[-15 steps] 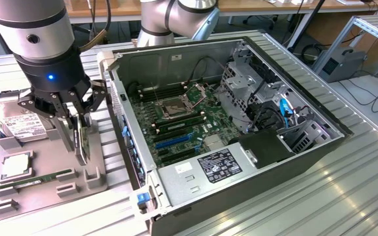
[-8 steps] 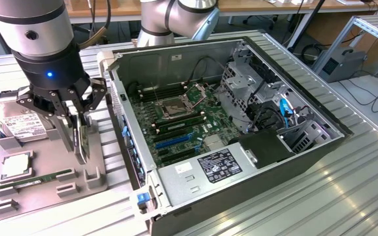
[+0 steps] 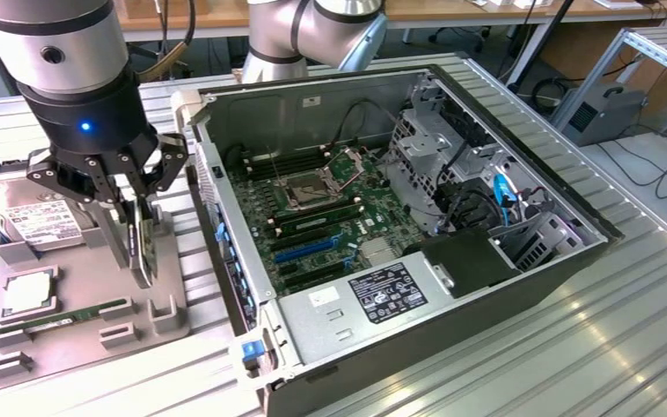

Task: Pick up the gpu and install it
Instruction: 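Pick up the gpu and move the gpu toward the slot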

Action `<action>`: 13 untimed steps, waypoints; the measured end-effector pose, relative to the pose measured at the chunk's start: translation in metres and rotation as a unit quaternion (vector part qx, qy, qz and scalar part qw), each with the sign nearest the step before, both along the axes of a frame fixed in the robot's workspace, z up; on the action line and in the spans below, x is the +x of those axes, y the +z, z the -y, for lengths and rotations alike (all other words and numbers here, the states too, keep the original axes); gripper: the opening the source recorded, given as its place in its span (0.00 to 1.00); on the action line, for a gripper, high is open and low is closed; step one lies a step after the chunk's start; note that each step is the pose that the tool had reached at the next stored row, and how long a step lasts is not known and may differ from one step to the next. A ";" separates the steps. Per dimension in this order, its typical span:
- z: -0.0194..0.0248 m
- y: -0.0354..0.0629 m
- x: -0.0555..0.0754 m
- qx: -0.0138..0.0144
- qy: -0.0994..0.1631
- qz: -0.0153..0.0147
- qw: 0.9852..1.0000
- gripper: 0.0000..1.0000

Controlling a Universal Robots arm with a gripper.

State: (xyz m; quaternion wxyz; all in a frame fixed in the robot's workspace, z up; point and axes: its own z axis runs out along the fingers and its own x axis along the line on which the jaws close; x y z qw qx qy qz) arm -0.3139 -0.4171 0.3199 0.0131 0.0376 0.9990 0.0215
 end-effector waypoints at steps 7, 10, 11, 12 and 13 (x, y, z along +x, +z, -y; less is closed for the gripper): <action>0.0000 0.0050 0.000 0.000 0.000 0.000 1.000 0.27; 0.0000 0.0072 0.000 0.000 0.000 0.000 1.000 0.27; 0.0000 0.0088 0.000 0.000 0.000 0.000 1.000 0.27; 0.0000 0.0097 0.000 0.000 0.000 0.000 1.000 0.27; 0.0000 0.0105 0.000 0.000 0.000 0.000 1.000 0.27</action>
